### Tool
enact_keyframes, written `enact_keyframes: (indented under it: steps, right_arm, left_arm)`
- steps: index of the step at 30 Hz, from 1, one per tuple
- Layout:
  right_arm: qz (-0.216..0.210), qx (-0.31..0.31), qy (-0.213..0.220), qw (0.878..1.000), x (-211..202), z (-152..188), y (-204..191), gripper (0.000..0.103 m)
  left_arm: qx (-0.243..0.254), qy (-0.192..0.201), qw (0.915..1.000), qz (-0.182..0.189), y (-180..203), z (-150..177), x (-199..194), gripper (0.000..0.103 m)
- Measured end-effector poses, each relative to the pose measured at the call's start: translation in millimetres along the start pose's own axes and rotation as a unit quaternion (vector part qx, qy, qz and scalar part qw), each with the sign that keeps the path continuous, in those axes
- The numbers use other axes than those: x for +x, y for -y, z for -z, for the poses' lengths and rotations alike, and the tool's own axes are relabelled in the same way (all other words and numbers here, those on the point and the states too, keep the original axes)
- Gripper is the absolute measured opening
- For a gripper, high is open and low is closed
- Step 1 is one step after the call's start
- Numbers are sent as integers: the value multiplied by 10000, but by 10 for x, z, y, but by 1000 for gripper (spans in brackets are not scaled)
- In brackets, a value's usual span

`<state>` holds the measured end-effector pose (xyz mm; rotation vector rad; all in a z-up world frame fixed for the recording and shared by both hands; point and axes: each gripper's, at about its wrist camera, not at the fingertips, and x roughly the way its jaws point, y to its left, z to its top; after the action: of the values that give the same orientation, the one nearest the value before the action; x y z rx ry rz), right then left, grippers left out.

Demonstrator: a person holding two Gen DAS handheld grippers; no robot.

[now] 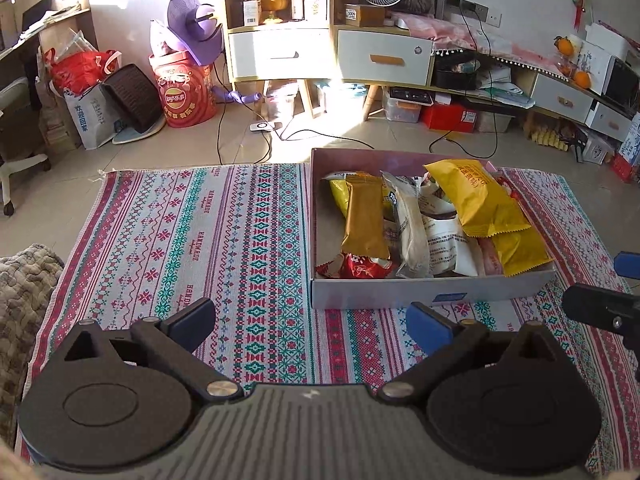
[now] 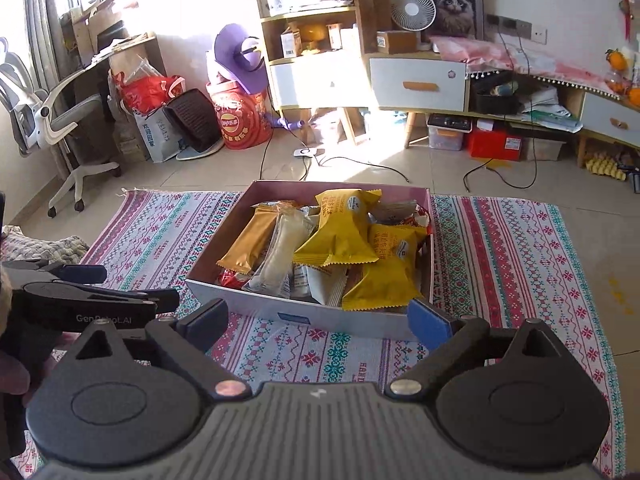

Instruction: Organize snacks

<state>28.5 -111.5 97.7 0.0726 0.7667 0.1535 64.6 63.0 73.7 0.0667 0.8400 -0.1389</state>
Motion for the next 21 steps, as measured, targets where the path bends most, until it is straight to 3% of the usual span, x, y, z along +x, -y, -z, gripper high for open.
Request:
enact_keyframes:
  steps: [6,11,15,21]
  right_arm:
    - [374,-68,-21,9993,-133,170,-21,102]
    - [652,-161,3,9977,-181,277,-56,102]
    - [797,-308,11,9963,-137,305,-91,102]
    - [842,-317,-76,9959,-83,372,-90,102]
  left_arm:
    - [-45,-212,9997,99,54,216,-172,103]
    - [354,11,9989,-301,149,316,-283,103]
    - [306,124,9980,-534,157,320,-302,103]
    - [213,-34,9989,-417,210,371,-249,103]
